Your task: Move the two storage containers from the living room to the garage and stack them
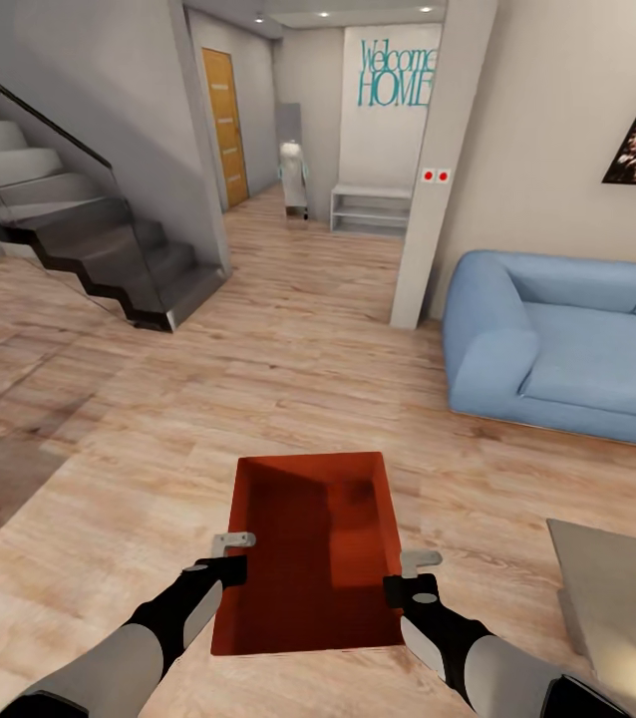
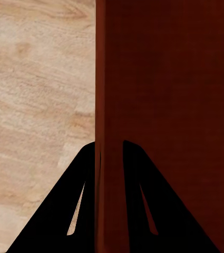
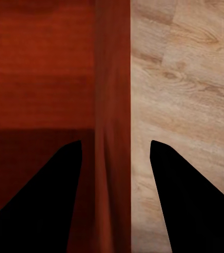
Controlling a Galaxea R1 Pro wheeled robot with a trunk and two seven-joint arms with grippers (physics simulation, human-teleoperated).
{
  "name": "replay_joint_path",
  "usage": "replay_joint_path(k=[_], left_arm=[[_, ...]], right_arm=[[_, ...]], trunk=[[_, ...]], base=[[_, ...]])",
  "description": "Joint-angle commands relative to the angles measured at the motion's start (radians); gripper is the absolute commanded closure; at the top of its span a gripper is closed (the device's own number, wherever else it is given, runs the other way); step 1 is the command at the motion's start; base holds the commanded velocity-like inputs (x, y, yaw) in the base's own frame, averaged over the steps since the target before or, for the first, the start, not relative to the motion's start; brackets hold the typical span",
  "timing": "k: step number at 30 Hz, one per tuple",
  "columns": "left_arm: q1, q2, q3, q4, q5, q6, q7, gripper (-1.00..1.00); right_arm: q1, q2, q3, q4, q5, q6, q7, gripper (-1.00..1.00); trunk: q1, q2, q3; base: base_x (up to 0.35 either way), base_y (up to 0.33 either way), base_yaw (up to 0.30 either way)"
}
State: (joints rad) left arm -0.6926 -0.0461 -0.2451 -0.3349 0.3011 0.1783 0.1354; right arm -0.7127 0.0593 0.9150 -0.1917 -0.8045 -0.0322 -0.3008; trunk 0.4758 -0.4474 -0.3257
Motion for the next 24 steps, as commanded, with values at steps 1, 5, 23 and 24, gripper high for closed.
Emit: replay_joint_path(k=[1, 5, 23, 24], left_arm=[[-0.001, 0.012, -0.021, -0.006, 0.007, -0.023, 0.014, 1.0], [-0.001, 0.012, -0.022, -0.006, 0.007, -0.023, 0.014, 1.0], [-0.001, 0.012, -0.022, -0.006, 0.006, -0.023, 0.013, 1.0], [-0.001, 0.012, -0.022, -0.006, 0.006, -0.023, 0.013, 1.0]], right_arm=[[-0.001, -0.001, 0.008, 0.009, -0.035, -0.002, -0.003, 1.0], [-0.001, -0.001, 0.008, 0.009, -0.035, -0.002, -0.003, 1.0], [-0.001, -0.001, 0.008, 0.009, -0.035, -0.002, -0.002, 1.0], [-0.001, -0.001, 0.008, 0.009, -0.035, -0.002, -0.002, 1.0]], trunk=[[0.001, -0.002, -0.002], [0.001, -0.002, -0.002], [0.001, -0.002, -0.002], [0.001, -0.002, -0.002]], base=[[0.319, 0.095, 0.0], [0.319, 0.095, 0.0], [0.319, 0.095, 0.0], [0.319, 0.095, 0.0]])
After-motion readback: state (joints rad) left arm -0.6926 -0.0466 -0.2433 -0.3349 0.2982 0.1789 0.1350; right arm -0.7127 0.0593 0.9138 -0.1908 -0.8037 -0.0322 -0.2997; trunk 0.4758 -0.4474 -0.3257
